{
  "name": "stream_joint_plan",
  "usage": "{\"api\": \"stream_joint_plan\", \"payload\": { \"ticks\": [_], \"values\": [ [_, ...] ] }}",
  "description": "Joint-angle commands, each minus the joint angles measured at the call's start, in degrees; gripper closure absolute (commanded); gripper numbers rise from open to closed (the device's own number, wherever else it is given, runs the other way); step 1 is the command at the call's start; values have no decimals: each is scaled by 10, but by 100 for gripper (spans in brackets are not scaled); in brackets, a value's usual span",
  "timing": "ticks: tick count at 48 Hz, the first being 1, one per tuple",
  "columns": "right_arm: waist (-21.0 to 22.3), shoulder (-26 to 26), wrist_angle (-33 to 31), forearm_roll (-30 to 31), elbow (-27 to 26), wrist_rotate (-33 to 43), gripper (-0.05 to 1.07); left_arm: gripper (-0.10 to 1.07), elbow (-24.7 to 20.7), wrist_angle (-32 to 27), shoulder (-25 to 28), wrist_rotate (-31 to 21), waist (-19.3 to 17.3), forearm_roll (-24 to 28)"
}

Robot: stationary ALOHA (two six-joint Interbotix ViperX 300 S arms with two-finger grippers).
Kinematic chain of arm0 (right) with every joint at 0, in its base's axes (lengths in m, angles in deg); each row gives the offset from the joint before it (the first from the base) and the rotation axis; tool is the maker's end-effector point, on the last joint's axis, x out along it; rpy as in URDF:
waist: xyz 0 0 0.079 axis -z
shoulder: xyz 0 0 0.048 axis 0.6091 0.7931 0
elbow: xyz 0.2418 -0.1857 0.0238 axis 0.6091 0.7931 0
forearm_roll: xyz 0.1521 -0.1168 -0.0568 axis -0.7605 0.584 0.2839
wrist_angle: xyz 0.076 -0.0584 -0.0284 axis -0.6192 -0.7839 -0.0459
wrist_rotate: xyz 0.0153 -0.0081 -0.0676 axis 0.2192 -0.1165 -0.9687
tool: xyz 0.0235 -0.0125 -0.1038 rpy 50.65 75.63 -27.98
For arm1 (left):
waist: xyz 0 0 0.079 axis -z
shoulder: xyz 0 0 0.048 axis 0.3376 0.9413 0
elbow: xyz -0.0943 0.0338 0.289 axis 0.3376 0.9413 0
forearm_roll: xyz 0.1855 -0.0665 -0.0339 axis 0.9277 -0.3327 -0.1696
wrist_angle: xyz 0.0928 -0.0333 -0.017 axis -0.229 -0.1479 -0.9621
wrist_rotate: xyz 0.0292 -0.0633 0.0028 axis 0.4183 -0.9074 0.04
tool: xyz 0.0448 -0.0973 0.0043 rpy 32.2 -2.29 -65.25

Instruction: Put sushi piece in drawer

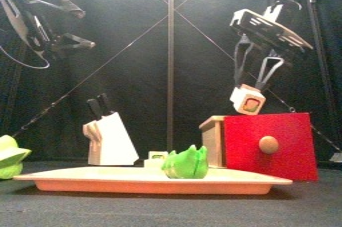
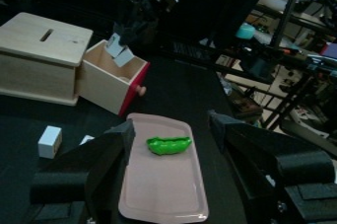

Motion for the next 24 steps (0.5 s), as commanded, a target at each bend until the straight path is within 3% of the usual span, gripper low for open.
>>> {"api": "stream_joint_plan", "payload": {
  "ticks": [1,24],
  "values": [
    [-3,-8,2,-1,-1,2,30,3,-5,3,1,1,-2,-1],
    [-4,42,1,-7,4,-2,27,3,-4,3,1,1,-3,-1]
  ]
}}
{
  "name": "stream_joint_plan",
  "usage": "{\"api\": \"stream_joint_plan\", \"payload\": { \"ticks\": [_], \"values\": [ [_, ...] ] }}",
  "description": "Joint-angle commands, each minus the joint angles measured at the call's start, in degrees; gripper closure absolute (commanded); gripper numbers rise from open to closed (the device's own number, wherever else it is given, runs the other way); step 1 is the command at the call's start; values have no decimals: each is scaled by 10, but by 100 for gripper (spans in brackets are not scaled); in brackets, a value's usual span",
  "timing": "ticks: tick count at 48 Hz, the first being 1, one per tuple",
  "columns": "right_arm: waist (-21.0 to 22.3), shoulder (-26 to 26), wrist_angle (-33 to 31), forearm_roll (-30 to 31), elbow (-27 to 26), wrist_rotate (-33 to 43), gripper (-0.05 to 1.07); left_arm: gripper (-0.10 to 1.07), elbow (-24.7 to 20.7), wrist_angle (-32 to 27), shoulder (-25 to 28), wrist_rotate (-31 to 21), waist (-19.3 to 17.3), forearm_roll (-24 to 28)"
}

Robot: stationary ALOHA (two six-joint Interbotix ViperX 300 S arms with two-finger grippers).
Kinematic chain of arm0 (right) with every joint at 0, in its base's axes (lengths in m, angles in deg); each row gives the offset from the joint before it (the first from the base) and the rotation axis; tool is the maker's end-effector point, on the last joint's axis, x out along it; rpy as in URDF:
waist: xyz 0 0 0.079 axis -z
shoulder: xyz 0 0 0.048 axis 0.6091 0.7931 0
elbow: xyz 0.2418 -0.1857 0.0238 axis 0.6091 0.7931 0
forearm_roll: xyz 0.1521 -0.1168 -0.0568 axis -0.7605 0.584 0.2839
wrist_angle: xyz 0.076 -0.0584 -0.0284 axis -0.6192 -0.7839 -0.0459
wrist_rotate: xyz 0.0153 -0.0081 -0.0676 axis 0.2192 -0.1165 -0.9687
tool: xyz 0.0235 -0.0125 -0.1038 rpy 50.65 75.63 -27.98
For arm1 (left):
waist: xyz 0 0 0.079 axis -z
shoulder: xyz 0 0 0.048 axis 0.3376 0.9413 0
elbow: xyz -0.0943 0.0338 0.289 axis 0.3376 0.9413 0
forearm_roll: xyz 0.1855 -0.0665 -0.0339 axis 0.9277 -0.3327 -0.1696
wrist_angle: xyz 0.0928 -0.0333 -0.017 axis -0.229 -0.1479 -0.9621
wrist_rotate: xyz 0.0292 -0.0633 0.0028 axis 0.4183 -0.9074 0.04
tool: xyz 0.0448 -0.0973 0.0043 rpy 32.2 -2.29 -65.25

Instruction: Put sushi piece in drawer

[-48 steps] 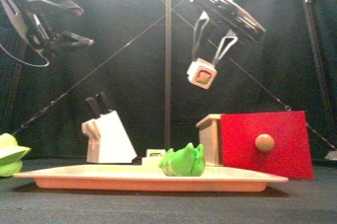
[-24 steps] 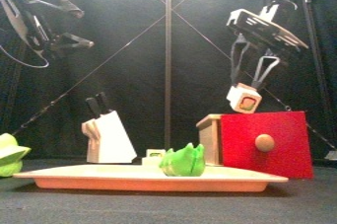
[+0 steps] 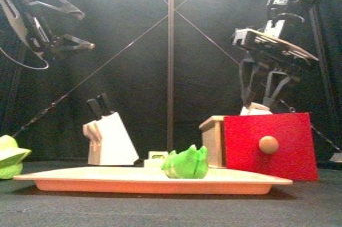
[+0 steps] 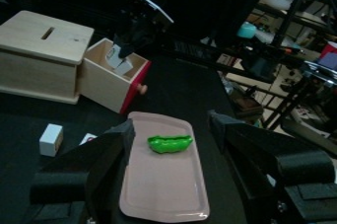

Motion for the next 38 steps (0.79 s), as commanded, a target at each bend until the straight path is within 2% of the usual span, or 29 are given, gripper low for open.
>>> {"api": "stream_joint_plan", "payload": {
  "ticks": [1,19,38],
  "values": [
    [-1,-3,0,-2,-8,-3,27,3,-6,3,1,1,-3,-1],
    [-1,4,0,-29,-11,-4,13,3,-5,3,1,1,-5,-1],
    [-1,11,0,-40,-22,-9,12,3,-5,3,1,1,-7,-1]
  ]
}}
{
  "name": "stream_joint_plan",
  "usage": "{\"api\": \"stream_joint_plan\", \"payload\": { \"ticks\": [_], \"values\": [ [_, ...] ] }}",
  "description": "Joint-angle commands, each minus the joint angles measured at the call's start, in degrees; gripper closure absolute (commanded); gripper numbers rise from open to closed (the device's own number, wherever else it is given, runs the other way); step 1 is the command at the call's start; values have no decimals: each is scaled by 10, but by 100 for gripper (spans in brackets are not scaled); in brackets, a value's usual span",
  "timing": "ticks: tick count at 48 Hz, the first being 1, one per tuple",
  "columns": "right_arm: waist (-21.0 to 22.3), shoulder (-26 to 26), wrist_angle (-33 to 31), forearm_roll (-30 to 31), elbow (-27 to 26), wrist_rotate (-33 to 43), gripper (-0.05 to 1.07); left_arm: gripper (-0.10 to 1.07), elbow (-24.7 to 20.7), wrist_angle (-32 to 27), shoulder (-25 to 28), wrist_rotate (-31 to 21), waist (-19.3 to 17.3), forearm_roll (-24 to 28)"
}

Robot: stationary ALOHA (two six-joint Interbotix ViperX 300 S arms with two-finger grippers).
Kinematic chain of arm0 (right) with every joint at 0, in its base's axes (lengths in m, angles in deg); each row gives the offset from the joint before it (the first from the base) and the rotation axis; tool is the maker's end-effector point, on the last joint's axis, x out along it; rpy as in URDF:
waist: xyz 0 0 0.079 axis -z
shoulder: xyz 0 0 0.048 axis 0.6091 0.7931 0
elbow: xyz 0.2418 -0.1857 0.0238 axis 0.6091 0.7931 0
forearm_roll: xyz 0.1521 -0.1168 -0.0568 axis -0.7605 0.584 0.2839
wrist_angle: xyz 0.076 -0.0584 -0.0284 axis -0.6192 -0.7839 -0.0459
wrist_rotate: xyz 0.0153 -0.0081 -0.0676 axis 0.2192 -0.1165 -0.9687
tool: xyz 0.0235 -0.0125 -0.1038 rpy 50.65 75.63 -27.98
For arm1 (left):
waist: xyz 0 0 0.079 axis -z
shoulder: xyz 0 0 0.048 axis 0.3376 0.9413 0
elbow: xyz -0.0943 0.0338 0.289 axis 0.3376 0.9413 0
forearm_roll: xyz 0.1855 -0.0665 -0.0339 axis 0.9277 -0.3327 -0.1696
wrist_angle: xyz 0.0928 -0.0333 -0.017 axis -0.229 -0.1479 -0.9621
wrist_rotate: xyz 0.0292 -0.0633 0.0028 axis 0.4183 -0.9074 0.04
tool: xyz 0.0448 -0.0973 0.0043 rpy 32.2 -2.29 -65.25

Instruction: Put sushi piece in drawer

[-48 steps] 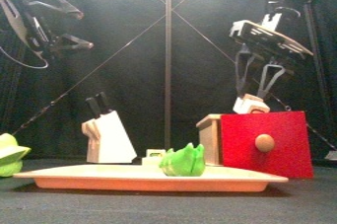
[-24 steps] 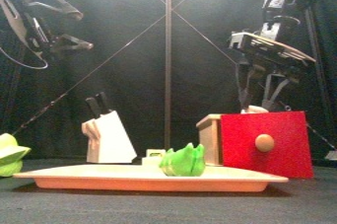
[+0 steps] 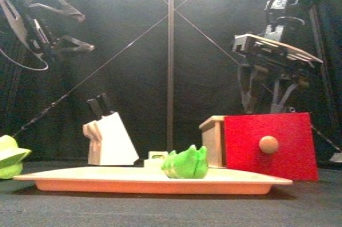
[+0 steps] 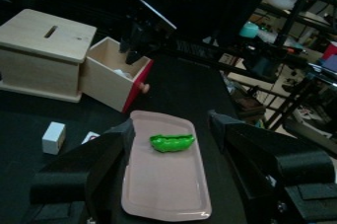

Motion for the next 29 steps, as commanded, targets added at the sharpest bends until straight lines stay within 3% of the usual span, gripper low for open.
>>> {"api": "stream_joint_plan", "payload": {
  "ticks": [1,15,29],
  "values": [
    [-1,-7,0,2,-15,-1,12,3,-6,3,1,1,-2,-1],
    [0,-7,4,9,-18,-1,12,3,-6,3,1,1,-2,-1],
    [4,-4,47,21,-44,-1,13,3,-6,3,1,1,-3,-1]
  ]
}}
